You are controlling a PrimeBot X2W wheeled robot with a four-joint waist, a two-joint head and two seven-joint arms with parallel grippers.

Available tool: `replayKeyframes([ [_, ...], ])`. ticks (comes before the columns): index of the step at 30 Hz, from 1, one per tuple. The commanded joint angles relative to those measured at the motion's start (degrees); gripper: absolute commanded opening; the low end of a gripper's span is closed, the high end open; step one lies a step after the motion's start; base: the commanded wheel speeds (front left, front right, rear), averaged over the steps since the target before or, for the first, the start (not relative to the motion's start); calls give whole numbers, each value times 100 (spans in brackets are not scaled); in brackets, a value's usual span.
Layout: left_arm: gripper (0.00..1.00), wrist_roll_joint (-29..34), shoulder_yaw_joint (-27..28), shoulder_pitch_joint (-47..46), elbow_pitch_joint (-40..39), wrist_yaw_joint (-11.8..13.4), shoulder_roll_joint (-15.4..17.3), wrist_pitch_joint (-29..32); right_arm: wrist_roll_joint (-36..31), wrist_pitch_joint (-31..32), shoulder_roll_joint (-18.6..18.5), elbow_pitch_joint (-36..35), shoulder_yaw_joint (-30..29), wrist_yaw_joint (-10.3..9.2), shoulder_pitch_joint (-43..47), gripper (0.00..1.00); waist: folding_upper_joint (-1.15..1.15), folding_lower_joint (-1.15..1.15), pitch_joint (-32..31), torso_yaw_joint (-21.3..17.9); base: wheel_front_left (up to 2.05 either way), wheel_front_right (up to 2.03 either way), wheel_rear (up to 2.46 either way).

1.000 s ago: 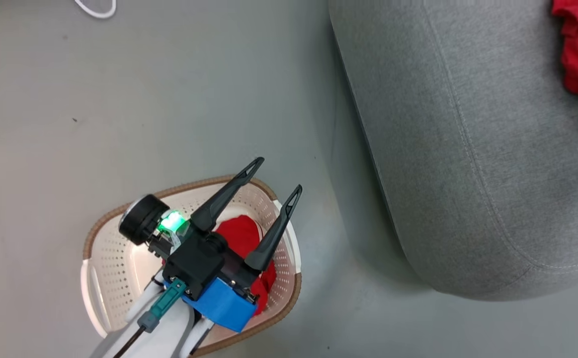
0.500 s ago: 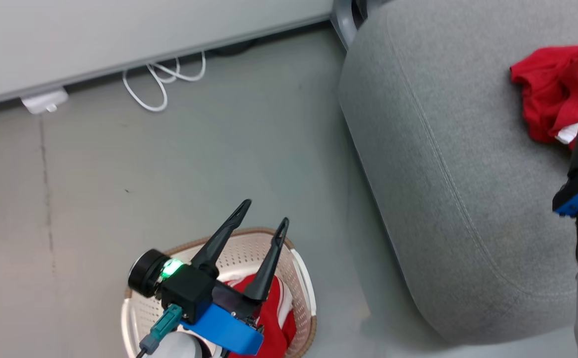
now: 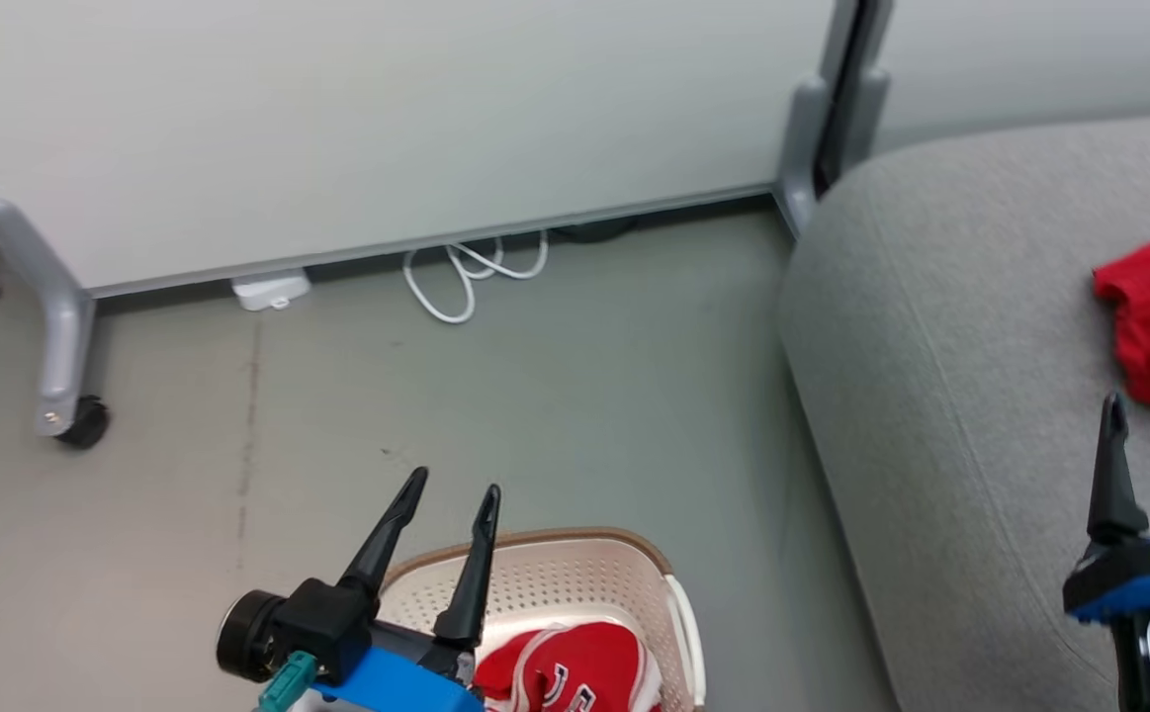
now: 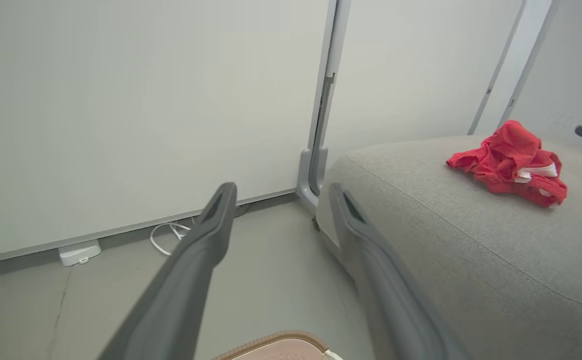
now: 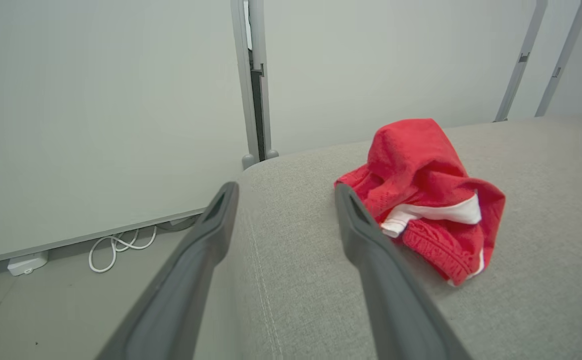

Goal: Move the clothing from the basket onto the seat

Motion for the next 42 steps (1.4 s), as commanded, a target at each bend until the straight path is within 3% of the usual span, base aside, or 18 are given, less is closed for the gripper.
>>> replayKeyframes([
  [1, 100, -24, 35, 28, 5, -4, -22, -15, 36, 28, 4, -50, -1, 3, 94, 100, 0, 2, -202, 220, 0, 0, 0],
  [7, 100, 64, 399, 160, 207, -4, -49, -15, 91, 158, 89, -792, 376, 3, 935, 100, 0, 2, -469, 518, 0, 0, 0],
  [20, 100, 74, 1030, 380, 521, -4, -65, -15, 486, 152, 94, -1036, 1209, 3, 1730, 100, 0, 2, -768, 818, 0, 0, 0],
  [42, 100, 129, 1301, 310, 787, -4, -65, -15, 717, 189, 95, -1086, 1780, 3, 1823, 100, 0, 2, -737, 772, 0, 0, 0],
])
